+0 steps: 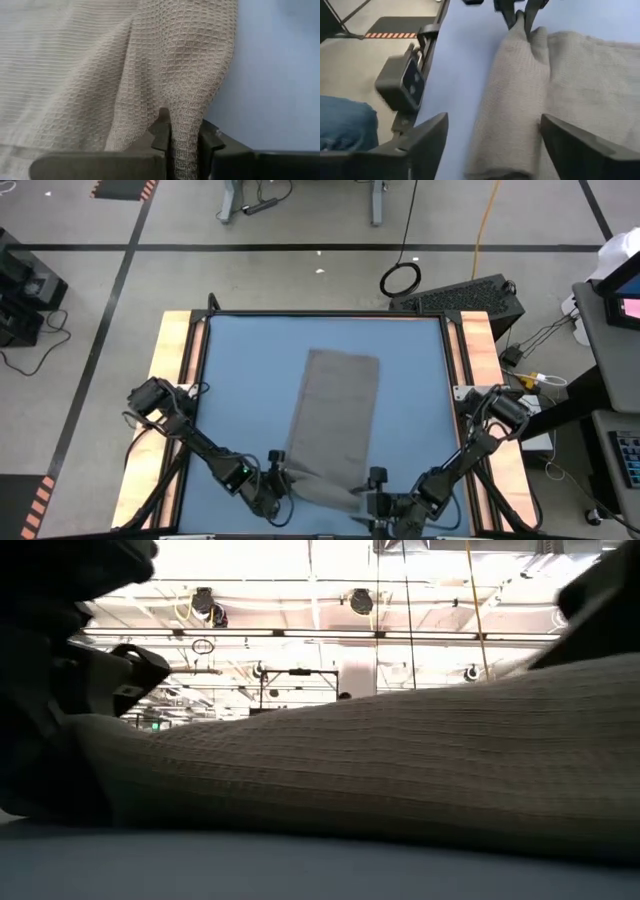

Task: Roll towel
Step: Roll the gray towel

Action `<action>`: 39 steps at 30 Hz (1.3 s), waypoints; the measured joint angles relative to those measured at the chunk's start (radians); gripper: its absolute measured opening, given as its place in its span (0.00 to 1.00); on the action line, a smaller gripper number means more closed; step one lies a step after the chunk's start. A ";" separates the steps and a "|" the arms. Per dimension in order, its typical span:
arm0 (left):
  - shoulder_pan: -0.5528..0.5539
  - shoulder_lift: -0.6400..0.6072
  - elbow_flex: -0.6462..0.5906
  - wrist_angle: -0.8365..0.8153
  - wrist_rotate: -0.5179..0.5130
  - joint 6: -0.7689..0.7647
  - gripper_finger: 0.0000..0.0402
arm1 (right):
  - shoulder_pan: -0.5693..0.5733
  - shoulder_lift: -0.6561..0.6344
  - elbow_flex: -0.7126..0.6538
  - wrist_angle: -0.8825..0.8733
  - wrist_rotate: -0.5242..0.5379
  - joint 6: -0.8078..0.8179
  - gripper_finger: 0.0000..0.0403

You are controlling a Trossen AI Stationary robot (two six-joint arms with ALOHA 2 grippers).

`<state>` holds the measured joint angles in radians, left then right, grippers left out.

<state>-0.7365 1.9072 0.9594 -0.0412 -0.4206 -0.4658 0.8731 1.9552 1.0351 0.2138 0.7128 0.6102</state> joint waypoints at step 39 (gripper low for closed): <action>0.103 -0.078 0.000 -0.168 0.185 -0.236 0.07 | -0.047 0.184 0.002 0.162 0.202 -0.143 0.80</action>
<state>-0.6331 1.8294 0.9595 -0.2088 -0.2360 -0.7021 0.8262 2.1391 1.0370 0.3759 0.9144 0.4672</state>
